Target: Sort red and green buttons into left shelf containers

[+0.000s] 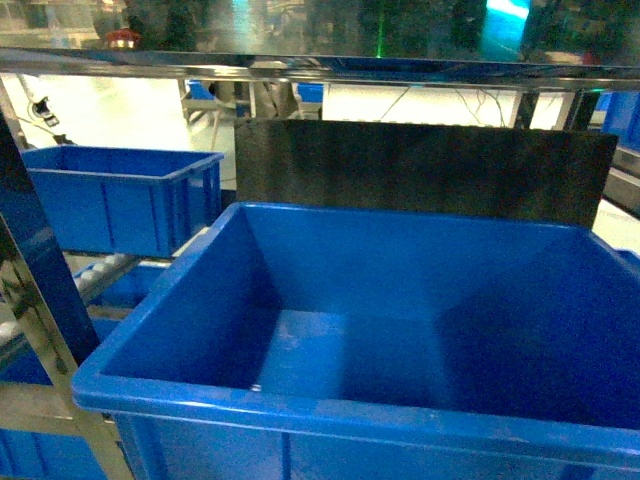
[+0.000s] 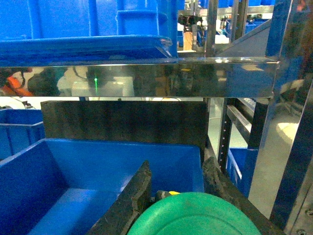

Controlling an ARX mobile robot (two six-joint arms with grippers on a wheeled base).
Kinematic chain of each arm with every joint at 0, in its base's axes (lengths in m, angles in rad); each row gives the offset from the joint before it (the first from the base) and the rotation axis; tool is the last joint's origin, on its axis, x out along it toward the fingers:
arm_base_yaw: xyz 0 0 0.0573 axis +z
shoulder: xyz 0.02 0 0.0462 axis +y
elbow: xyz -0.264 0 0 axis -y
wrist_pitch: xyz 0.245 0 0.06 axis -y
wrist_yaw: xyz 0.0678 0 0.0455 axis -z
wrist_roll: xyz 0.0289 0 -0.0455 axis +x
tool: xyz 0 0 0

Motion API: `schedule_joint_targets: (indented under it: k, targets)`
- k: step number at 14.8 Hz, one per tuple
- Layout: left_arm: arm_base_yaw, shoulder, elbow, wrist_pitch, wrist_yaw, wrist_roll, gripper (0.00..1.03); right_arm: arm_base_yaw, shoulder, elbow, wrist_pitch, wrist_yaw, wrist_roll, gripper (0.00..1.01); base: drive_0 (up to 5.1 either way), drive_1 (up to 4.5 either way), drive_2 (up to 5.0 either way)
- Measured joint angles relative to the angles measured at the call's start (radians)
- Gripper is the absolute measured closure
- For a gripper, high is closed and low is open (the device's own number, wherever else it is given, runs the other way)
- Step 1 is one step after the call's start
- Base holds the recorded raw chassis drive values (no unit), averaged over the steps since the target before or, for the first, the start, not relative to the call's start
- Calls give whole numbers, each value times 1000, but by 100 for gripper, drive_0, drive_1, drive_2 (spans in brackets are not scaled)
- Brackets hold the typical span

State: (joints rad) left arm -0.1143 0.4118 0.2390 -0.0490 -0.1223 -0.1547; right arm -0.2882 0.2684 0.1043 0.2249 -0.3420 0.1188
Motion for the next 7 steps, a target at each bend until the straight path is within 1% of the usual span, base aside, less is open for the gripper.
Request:
schedule_joint_targets:
  k: [2, 5, 7]
  targets:
    - [0, -1, 0, 1, 3, 0, 73, 0, -1, 0, -2, 1, 0, 73, 0, 0, 0]
    - [0, -5, 0, 3, 2, 0, 73, 0, -2, 1, 3, 0, 0, 73, 358, 85, -466]
    - [0, 1, 0, 4, 9, 0, 73, 0, -1, 0, -4, 5, 0, 73, 0, 0, 0]
